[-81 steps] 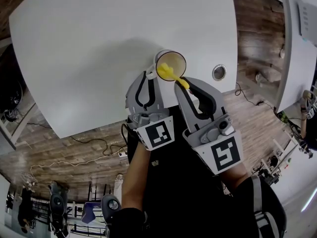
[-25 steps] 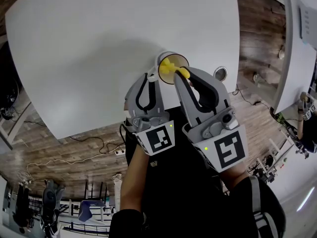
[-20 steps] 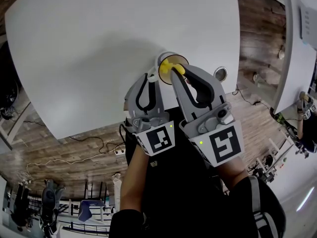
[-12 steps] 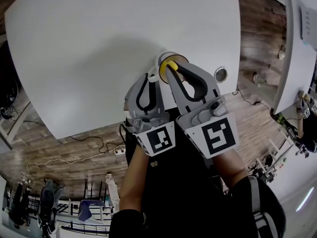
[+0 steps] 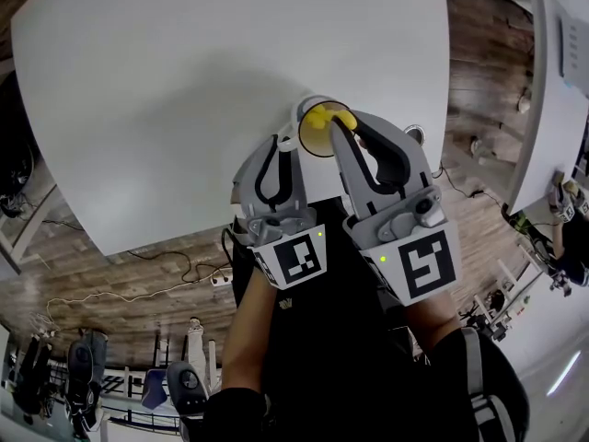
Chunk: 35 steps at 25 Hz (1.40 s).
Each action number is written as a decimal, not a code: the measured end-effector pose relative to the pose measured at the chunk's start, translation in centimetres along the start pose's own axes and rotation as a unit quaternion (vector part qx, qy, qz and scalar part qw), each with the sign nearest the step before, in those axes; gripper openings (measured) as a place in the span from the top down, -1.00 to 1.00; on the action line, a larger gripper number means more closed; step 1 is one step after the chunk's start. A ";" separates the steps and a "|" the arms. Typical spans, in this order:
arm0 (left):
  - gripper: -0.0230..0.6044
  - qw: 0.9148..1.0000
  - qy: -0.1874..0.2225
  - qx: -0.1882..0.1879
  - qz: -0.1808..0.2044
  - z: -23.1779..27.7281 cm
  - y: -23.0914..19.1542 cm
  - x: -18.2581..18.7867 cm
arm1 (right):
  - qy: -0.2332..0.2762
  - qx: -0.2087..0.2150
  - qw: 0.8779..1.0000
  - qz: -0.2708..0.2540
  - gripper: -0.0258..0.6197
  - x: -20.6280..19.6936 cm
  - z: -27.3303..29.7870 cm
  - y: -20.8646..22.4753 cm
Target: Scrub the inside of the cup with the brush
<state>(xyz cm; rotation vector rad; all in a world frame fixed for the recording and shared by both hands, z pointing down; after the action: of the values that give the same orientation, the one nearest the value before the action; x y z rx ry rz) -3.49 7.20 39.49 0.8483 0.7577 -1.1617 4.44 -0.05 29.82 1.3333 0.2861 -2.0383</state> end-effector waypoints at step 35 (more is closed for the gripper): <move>0.74 1.000 0.000 0.003 -0.009 0.0 0.0 -0.2 | -0.001 -0.030 0.999 -0.025 0.83 0.1 -1.7 0.2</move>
<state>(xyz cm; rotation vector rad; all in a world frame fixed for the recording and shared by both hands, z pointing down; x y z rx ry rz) -3.55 7.31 39.61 0.8477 0.7636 -1.1801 5.74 0.65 28.95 1.3002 0.3802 -2.0547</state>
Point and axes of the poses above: the fingertips, and each gripper's own axes: z forward along the fingers, y to its right, x out of its top, the point moved 6 cm from there along -z, backward along the fingers, and after that the axes turned 8 degrees about x, right-handed, at the moved point
